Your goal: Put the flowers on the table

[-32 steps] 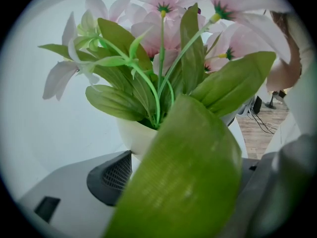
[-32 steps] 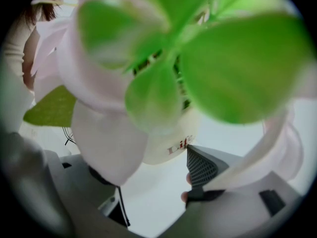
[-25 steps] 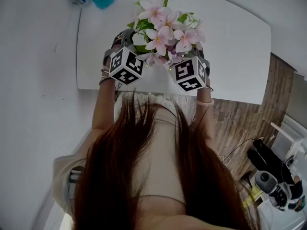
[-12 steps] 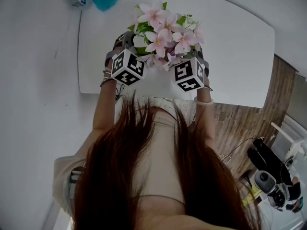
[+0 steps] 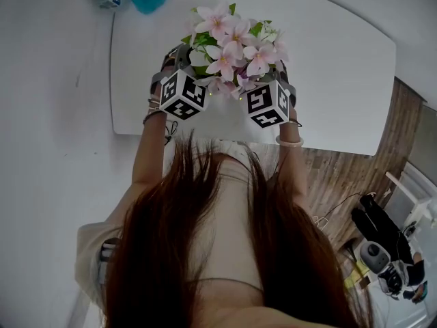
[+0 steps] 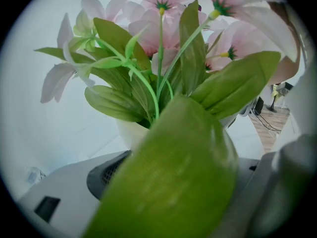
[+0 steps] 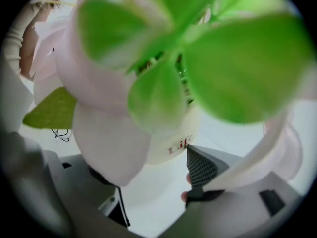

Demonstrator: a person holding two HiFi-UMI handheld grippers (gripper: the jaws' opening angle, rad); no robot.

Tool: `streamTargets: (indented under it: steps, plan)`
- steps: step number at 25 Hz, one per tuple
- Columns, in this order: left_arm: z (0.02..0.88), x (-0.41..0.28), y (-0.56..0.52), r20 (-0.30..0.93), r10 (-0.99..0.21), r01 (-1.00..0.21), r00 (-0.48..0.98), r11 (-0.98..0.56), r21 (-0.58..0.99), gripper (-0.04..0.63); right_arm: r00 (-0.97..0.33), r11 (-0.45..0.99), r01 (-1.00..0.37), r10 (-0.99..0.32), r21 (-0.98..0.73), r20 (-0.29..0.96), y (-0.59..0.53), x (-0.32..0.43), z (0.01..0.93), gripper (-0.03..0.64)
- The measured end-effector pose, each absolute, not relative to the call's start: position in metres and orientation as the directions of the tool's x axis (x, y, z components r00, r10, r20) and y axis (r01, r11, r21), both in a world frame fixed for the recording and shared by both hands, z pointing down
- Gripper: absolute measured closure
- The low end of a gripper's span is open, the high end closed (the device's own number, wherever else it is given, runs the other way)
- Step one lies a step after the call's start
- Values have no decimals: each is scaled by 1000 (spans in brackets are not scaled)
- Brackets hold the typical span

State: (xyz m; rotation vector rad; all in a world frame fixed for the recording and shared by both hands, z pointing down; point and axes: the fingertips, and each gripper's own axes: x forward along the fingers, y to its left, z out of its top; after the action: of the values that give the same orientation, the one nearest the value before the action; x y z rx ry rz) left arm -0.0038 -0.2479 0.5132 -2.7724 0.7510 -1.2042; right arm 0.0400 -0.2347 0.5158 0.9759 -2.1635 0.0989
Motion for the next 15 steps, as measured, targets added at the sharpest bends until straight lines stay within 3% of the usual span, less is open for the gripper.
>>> streamTargets:
  steps: [15]
  plan:
    - [538, -6, -254, 707, -423, -438, 567, -881, -177, 219, -447, 729, -654, -586, 200, 676, -241, 38, 540, 242]
